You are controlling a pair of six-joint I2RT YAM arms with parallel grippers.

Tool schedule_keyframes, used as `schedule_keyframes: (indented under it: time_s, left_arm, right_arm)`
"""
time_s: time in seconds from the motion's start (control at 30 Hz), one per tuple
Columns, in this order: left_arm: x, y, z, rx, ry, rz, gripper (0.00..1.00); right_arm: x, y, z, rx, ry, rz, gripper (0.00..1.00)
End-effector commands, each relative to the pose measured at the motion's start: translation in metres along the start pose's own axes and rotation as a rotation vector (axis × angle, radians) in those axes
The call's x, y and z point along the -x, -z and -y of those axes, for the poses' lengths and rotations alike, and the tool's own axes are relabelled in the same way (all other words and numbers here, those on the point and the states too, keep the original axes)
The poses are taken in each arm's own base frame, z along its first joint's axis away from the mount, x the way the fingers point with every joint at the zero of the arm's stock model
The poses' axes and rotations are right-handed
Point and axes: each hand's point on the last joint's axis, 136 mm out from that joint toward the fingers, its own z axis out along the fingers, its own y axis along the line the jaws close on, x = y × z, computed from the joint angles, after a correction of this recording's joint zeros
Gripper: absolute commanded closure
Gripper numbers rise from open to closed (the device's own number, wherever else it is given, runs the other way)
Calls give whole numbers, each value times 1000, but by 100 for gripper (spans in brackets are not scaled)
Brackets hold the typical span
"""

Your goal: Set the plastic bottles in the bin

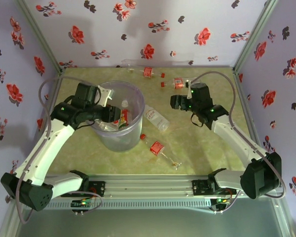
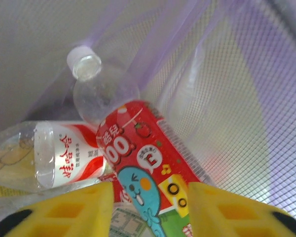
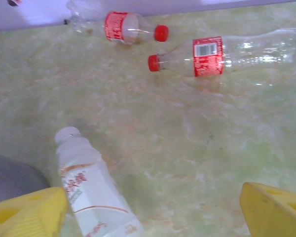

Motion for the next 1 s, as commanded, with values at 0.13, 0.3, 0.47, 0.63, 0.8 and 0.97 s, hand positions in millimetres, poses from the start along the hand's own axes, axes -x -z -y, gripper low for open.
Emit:
schedule_keyframes:
  time_s: [0.13,0.3,0.47,0.63,0.8,0.97]
  left_arm:
    - [41,8,12,-35,-16,145,38]
    - [60,10,9,-15,20,230,25]
    - [84,17,1,15,93,363,17]
    - [96,16,1,-3,137,406,13]
    - [98,18,2,-8,148,413,7]
    - [102,18,3,-13,144,421,6]
  right_arm:
    - [2,-21,50,-185,-141,-53,8]
    - [-14,-38,13,-30,-68,-145,8]
    - [-58,-46,-24,94,149,-324,10]
    - [-96,-57,-42,137,273,-455,11]
    - [-114,-80,-50,153,277,-505,10]
    - [-131,-106,-48,132,268,-561,11]
